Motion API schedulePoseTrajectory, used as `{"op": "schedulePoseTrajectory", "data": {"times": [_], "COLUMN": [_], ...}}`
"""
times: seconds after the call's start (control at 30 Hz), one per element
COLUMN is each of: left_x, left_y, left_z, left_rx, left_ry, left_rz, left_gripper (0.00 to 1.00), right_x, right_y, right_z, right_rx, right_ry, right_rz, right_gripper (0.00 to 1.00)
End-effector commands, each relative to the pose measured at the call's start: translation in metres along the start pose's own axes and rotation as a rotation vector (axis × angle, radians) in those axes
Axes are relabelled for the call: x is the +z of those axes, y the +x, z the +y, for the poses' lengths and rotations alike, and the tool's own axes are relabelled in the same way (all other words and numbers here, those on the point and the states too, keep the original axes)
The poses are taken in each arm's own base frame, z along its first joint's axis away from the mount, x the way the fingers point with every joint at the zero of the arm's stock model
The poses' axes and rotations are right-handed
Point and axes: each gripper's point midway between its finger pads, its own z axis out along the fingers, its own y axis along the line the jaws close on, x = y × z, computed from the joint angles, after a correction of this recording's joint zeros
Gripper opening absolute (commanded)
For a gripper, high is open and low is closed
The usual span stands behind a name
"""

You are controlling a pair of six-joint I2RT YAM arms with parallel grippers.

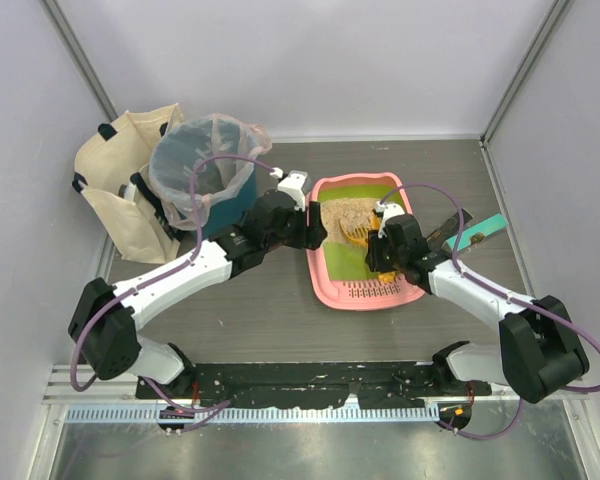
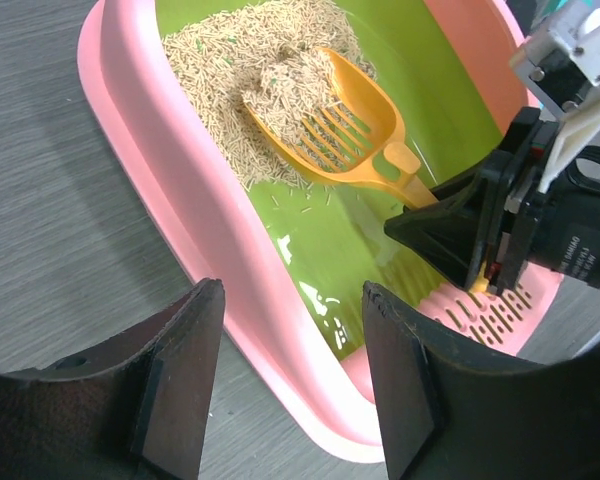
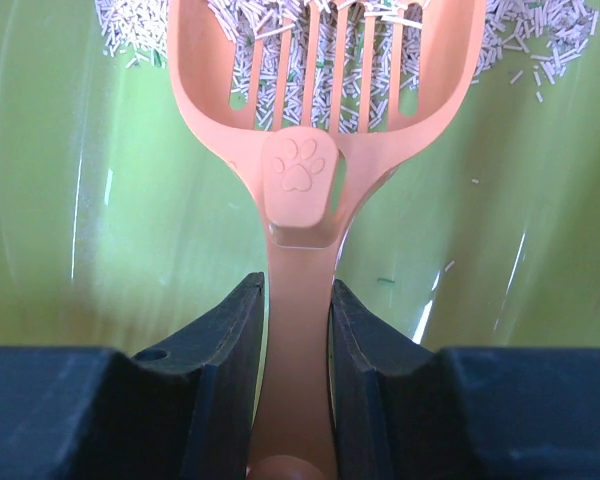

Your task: Clean the litter box

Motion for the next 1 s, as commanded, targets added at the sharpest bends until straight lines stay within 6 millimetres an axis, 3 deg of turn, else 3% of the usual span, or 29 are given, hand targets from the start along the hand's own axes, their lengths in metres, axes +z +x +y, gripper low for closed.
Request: {"op": "schedulePoseTrajectory", "data": {"times": [0.0,0.27,0.43,0.63,0.97], "left_x": [-0.022,-0.057,-0.07,-0.075,-0.076], "left_y": [-0.005,0.001,-0.024,-0.046,-0.068], "left_z": [-0.007,-0.019,-0.021,-0.025,0.001], "left_rx": [0.006,0.036,0.028,0.05,0.012], "left_ry": [0.035,0.123,0.143,0.164,0.133], "left_rz": [0.001,0.055,0.006,-0.021,-0.064], "left_gripper": [0.61,0.66,0.75,0.75,0.8], "right_x": [-0.003,-0.014,-0.024,-0.037,-0.048], "right_y": [-0.022,-0.034,-0.039,-0.042,-0.04], "right_z": [0.003,0.006,0.006,0.009,0.011], "right_rx": [-0.025,-0.022,-0.018,-0.017,-0.061], "right_ry": [-0.006,-0.026,-0.035,-0.048,-0.028], "right_rz": [-0.09,-0.181,-0.242,-0.288,-0.323], "right_gripper": [0.01,0.01,0.01,0.01,0.01]}}
